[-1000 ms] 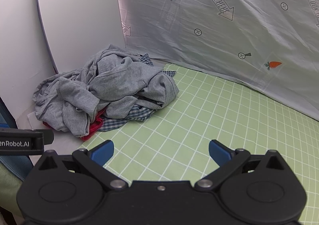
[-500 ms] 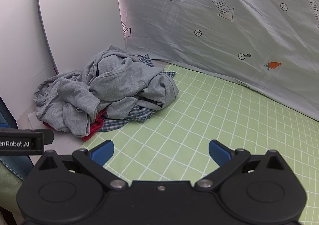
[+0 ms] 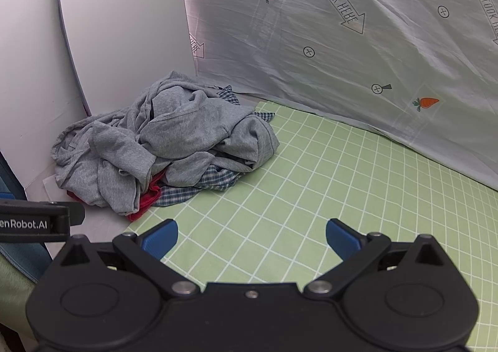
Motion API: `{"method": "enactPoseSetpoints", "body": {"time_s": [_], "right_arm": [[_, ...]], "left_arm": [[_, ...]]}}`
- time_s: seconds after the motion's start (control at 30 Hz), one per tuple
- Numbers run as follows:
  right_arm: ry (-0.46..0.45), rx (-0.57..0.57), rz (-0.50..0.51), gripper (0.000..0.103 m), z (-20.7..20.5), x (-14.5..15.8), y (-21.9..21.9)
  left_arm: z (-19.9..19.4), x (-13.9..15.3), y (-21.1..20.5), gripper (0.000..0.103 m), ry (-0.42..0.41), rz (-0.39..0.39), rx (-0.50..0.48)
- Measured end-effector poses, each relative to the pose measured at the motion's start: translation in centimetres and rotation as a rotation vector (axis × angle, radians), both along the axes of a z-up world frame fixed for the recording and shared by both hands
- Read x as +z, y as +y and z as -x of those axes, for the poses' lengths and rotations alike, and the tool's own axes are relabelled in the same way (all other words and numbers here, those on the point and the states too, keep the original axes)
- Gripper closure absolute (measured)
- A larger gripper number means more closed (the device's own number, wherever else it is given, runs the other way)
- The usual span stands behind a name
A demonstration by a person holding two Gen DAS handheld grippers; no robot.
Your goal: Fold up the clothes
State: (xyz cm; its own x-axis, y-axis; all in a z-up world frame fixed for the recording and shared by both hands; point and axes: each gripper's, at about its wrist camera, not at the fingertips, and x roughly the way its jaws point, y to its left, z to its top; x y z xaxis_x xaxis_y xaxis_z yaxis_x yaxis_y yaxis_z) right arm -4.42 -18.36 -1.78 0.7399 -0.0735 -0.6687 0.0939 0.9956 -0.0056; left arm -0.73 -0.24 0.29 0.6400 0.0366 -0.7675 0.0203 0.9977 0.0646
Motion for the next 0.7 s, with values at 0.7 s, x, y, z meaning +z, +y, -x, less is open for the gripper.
{"method": "enactPoseSetpoints", "body": {"time_s": [0.7], "right_arm": [[0.055, -0.053, 0.013, 0.000, -3.5, -1.5, -0.8]], "left_arm": [[-5.1, -2.0, -0.2, 0.000, 0.074, 0.012, -0.022]]}}
